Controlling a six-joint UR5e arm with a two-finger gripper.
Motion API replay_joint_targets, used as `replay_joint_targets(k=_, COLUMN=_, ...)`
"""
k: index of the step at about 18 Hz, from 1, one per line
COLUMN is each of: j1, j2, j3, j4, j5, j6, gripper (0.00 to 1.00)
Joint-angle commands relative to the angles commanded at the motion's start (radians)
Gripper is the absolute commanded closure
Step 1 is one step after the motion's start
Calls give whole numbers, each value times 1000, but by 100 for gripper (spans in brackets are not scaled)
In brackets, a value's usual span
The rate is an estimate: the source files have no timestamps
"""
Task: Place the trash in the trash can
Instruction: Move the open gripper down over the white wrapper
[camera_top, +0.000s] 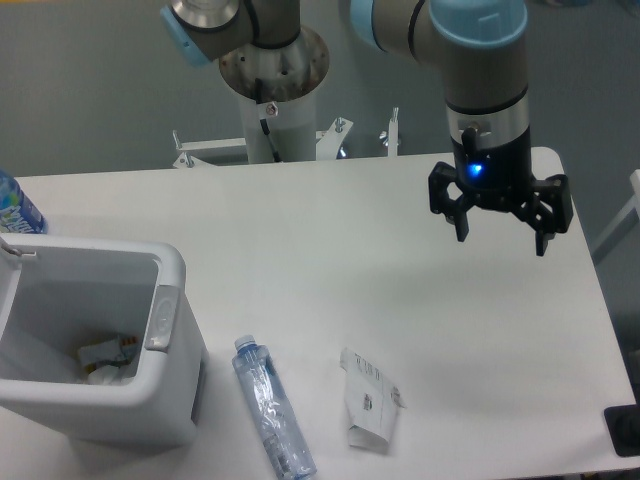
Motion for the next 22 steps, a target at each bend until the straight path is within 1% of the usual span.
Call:
replay_joint_targets(k=7, j1=-5, j2=-3, j3=-6, j4=8, j5=-3, j6=-6, gripper=0)
replay_joint_targets(k=8, j1=-6, j2=-9, j3=-6, j4=12, j5=-5, j6=-6, gripper=0)
replay_joint_targets(k=9, j1=-8, j2=-12, j3=-8, j4=32, j5=-6, j6=-11, gripper=0)
replay_joint_targets(k=10, j1=-11, j2=-17, j3=-15, j4=53, j5=-6, j6=-38, gripper=0)
replay_joint_targets(k=12, j1=-17, j2=-25, j3=-40, j4=60, j5=-3, j6=-112, gripper=0)
replay_joint_targets(k=14, j1=-26, j2=-40, j3=-52, j4=70, j5=-2, j6=-152, gripper=0)
replay_joint_targets(k=16, j1=-51, j2=-80, j3=-51, j4=103, j5=-2, j6=-219, gripper=0)
replay_joint_targets(k=17, j1=-64, j2=-98, j3=-54, j4=109, j5=-5, j6=-263, gripper=0)
replay_joint_targets(k=18, j1=-80, j2=-119, j3=-52, j4=110, j5=-6, j6=-291, gripper=0)
replay_joint_targets(k=20, j1=-100, j2=-167, j3=-29, j4=110, j5=-8, j6=-317, gripper=0)
replay_joint_targets(k=22, j1=-124, j2=-219, j3=-3, j4=110, j5=-9, j6=-376, gripper=0)
